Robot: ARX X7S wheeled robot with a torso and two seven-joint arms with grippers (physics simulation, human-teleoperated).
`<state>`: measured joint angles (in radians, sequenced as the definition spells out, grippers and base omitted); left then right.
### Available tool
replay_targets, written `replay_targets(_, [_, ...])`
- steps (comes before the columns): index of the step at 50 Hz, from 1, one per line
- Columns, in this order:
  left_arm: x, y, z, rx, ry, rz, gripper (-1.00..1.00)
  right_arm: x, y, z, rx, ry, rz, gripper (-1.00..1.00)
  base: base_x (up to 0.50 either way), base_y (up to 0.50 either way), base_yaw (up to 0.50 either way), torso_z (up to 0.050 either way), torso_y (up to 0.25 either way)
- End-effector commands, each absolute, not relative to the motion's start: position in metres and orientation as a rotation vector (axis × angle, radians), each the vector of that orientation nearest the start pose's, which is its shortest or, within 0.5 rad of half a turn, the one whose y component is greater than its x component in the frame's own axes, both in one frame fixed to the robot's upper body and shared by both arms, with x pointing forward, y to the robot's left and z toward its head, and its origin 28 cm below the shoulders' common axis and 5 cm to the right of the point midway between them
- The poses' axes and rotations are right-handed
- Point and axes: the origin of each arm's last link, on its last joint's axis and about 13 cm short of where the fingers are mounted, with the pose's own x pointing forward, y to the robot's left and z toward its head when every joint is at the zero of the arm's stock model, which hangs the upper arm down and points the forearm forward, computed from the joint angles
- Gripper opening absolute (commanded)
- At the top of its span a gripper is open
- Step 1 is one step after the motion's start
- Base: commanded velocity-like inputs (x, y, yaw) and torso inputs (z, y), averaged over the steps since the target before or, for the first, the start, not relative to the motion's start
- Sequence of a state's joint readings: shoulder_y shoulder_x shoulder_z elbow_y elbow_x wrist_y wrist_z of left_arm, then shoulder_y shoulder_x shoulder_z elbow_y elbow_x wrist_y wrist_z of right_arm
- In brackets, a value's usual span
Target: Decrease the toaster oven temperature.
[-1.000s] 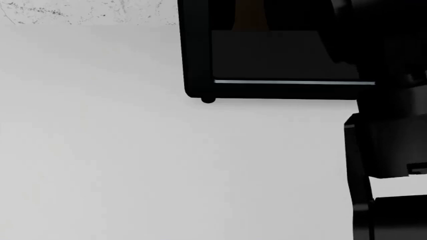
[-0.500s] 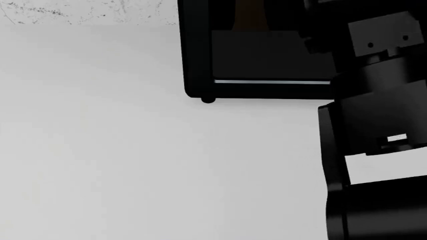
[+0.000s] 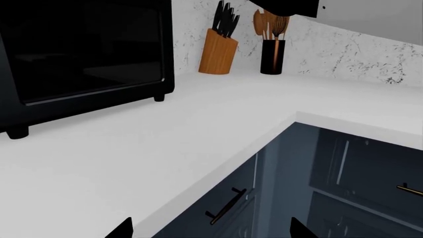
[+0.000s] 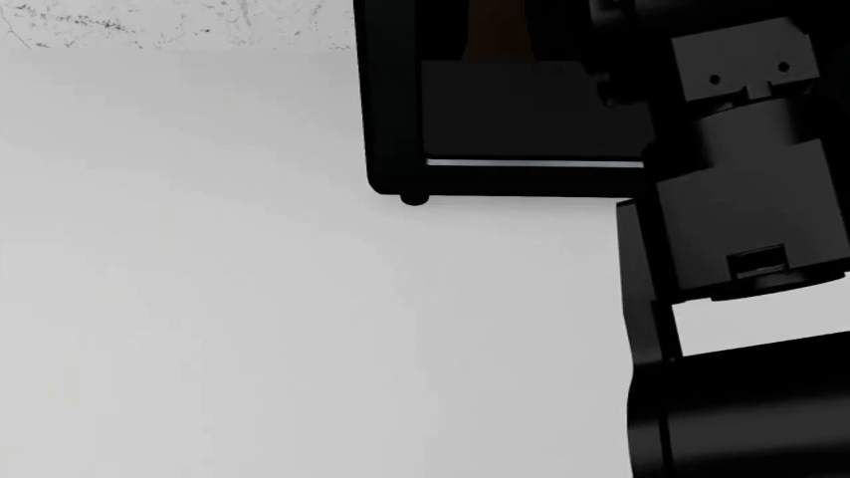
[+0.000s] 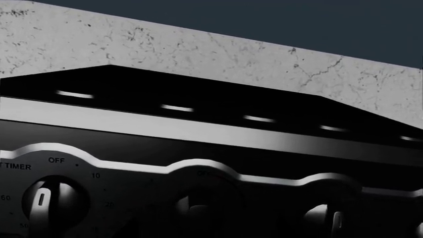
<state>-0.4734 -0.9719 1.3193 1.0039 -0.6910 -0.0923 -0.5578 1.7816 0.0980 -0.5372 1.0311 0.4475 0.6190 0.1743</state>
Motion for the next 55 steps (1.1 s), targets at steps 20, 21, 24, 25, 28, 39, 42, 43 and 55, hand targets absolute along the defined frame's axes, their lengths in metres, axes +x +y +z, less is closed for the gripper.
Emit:
replay_targets(20, [0.091,0.186,0.145,-0.017,0.007,-0.914,1.0,0.411,-0.101,0.387,-0.379,-0.087,-0.066,-1.0,0.0,0.0,0.0,0.0,0.0])
replay_targets(21, [0.091,0.186,0.145,-0.016,0.005,-0.913,1.0,0.411,-0.101,0.387,-0.409,-0.085,-0.059,-1.0,0.0,0.0,0.0,0.0,0.0])
replay_targets(24, [0.091,0.187,0.145,-0.015,0.005,-0.911,1.0,0.411,-0.102,0.388,-0.505,-0.081,-0.057,-1.0,0.0,0.0,0.0,0.0,0.0])
replay_targets(25, [0.091,0.187,0.145,-0.015,0.005,-0.911,1.0,0.411,-0.102,0.388,-0.511,-0.081,-0.055,-1.0,0.0,0.0,0.0,0.0,0.0])
replay_targets(28, [0.091,0.187,0.145,-0.015,0.005,-0.911,1.0,0.41,-0.103,0.389,-0.582,-0.073,-0.057,-1.0,0.0,0.0,0.0,0.0,0.0])
replay_targets(39, [0.091,0.188,0.146,-0.009,0.005,-0.91,1.0,0.411,-0.111,0.392,-0.753,-0.031,-0.051,-1.0,0.0,0.0,0.0,0.0,0.0])
replay_targets(42, [0.091,0.188,0.146,-0.009,0.006,-0.911,1.0,0.412,-0.113,0.394,-0.818,-0.027,-0.052,-1.0,0.0,0.0,0.0,0.0,0.0])
replay_targets(43, [0.091,0.187,0.145,-0.006,0.005,-0.912,1.0,0.412,-0.113,0.394,-0.841,-0.021,-0.051,-1.0,0.01,0.0,0.0,0.0,0.0])
replay_targets(55, [0.091,0.187,0.144,0.0,0.006,-0.913,1.0,0.414,-0.114,0.397,-0.974,-0.01,-0.052,-1.0,0.01,0.0,0.0,0.0,0.0])
